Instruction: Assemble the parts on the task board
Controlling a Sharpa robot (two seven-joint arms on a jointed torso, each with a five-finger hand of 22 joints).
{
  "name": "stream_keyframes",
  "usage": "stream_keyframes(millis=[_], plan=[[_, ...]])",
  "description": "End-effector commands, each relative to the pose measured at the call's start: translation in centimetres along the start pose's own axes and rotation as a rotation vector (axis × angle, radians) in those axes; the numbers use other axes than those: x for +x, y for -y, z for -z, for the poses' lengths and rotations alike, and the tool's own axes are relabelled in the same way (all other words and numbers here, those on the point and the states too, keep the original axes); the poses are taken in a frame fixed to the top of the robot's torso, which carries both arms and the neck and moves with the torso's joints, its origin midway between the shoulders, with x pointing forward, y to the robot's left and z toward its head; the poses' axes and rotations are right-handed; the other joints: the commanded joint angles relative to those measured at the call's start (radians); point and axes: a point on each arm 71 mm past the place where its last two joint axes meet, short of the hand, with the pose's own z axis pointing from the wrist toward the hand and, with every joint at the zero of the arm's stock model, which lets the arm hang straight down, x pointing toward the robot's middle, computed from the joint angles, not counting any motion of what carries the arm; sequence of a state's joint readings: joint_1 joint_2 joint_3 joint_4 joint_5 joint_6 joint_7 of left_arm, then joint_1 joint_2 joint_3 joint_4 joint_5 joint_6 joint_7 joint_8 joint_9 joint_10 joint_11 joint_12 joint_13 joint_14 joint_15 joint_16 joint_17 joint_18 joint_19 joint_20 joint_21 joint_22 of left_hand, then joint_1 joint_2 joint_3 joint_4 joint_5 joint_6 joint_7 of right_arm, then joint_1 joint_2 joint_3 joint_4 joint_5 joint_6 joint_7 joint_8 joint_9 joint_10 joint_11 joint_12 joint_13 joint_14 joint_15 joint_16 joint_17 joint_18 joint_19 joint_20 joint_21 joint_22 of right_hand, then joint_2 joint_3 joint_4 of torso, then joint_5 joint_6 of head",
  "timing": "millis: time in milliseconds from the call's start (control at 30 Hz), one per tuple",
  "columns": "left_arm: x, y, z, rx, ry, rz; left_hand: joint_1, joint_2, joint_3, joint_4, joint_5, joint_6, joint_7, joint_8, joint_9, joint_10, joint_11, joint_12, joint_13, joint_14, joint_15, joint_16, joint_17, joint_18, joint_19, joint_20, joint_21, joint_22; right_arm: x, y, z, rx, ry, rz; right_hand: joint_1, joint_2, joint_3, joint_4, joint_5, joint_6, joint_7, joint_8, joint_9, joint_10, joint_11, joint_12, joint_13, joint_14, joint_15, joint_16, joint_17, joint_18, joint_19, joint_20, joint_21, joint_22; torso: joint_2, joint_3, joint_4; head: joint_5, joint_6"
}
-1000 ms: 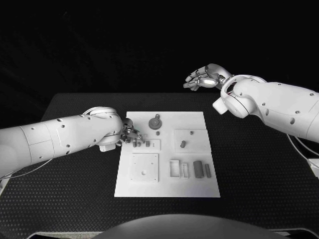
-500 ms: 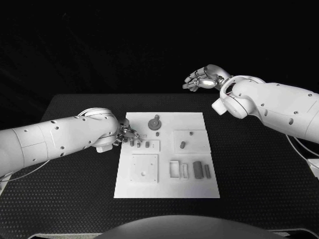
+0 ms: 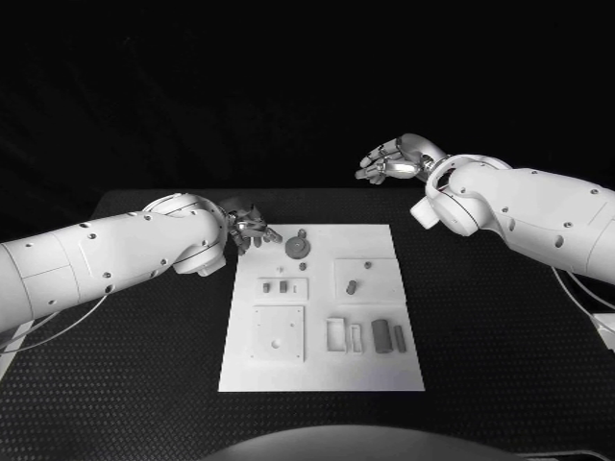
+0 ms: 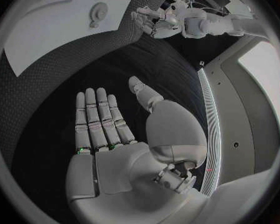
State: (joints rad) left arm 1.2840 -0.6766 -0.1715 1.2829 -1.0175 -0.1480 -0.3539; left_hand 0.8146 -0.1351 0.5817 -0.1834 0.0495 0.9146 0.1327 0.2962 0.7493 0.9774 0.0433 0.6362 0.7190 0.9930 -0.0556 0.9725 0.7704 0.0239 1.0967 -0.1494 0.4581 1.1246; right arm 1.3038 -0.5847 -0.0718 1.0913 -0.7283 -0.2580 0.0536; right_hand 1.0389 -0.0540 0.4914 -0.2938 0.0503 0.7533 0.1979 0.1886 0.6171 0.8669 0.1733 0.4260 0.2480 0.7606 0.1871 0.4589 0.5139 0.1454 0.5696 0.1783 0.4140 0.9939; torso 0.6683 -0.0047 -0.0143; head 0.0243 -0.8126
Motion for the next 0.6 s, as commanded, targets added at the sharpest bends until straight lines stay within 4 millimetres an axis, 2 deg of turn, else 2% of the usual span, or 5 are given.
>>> stream_keyframes(millis=[33,133,233,400,600], plan=[[-0.7,2.4,0.2,0.257,0.145,0.026,0.071,0.016,0.021,-0.047,0.0,-0.008,0.0,-0.01,-0.013,-0.01,0.035,-0.117,-0.094,-0.02,0.039,-0.09,-0.049,0.025,-0.03,0.033,-0.071,-0.057,0.0,0.2,0.0,-0.002,-0.009,0.003,0.01,0.003,-0.006,0.002,-0.003,-0.007,0.027,0.005,-0.002,0.007,-0.003,0.007,-0.002,-0.009,0.0,-0.006,-0.001,0.013,-0.001,0.002,-0.006,0.001,0.002,-0.0012,-0.0028,0.001,0.007],[-0.9,3.5,0.3,0.363,0.208,-0.067,0.164,0.018,0.036,-0.097,0.002,-0.039,0.009,-0.041,-0.037,-0.037,0.071,-0.237,-0.184,-0.037,0.071,-0.15,-0.075,0.03,-0.049,0.063,-0.121,-0.098,-0.2,0.4,0.0,0.002,-0.002,0.004,0.011,0.004,-0.005,0.002,-0.003,-0.007,0.027,0.005,-0.002,0.007,-0.003,0.007,-0.002,-0.009,0.0,-0.006,-0.001,0.013,-0.001,0.002,-0.006,0.001,0.002,-0.0003,-0.0016,-0.001,0.01],[-0.9,4.3,0.2,0.429,0.269,-0.187,0.275,0.002,0.013,-0.099,0.001,-0.044,0.008,-0.061,-0.064,-0.027,0.079,-0.339,-0.271,-0.019,0.08,-0.178,-0.076,0.041,-0.029,0.077,-0.146,-0.124,-0.4,0.5,0.0,0.004,0.003,0.005,0.011,0.004,-0.005,0.002,-0.003,-0.007,0.027,0.005,-0.002,0.007,-0.003,0.007,-0.002,-0.009,0.0,-0.006,-0.001,0.013,-0.001,0.002,-0.006,0.001,0.001,-0.0008,0.0007,-0.003,0.012],[0.4,5.4,0.0,0.483,0.274,-0.327,0.343,-0.013,-0.008,-0.104,0.004,-0.028,-0.007,-0.065,-0.083,0.029,0.064,-0.376,-0.311,0.036,0.06,-0.156,-0.046,0.051,0.032,0.059,-0.126,-0.117,-0.5,0.7,-0.2,0.006,0.007,0.007,0.011,0.004,-0.006,0.002,-0.003,-0.007,0.027,0.005,-0.002,0.007,-0.003,0.007,-0.003,-0.008,-0.001,-0.006,-0.001,0.013,-0.001,0.002,-0.006,0.001,0.001,-0.0013,-0.0019,-0.005,0.015],[2.6,5.9,-0.9,0.507,0.231,-0.508,0.373,-0.007,-0.042,-0.102,0.02,-0.019,-0.021,-0.069,-0.101,0.106,0.035,-0.398,-0.331,0.177,0.023,-0.016,0.06,0.087,0.191,0.015,-0.004,-0.032,-0.6,0.7,-0.3,0.005,0.007,0.008,0.01,0.005,-0.006,0.003,-0.003,-0.007,0.027,0.006,-0.002,0.007,-0.003,0.007,-0.003,-0.008,-0.001,-0.006,-0.001,0.014,-0.001,0.003,-0.006,0.001,0.003,-0.0024,-0.0045,-0.006,0.017]])
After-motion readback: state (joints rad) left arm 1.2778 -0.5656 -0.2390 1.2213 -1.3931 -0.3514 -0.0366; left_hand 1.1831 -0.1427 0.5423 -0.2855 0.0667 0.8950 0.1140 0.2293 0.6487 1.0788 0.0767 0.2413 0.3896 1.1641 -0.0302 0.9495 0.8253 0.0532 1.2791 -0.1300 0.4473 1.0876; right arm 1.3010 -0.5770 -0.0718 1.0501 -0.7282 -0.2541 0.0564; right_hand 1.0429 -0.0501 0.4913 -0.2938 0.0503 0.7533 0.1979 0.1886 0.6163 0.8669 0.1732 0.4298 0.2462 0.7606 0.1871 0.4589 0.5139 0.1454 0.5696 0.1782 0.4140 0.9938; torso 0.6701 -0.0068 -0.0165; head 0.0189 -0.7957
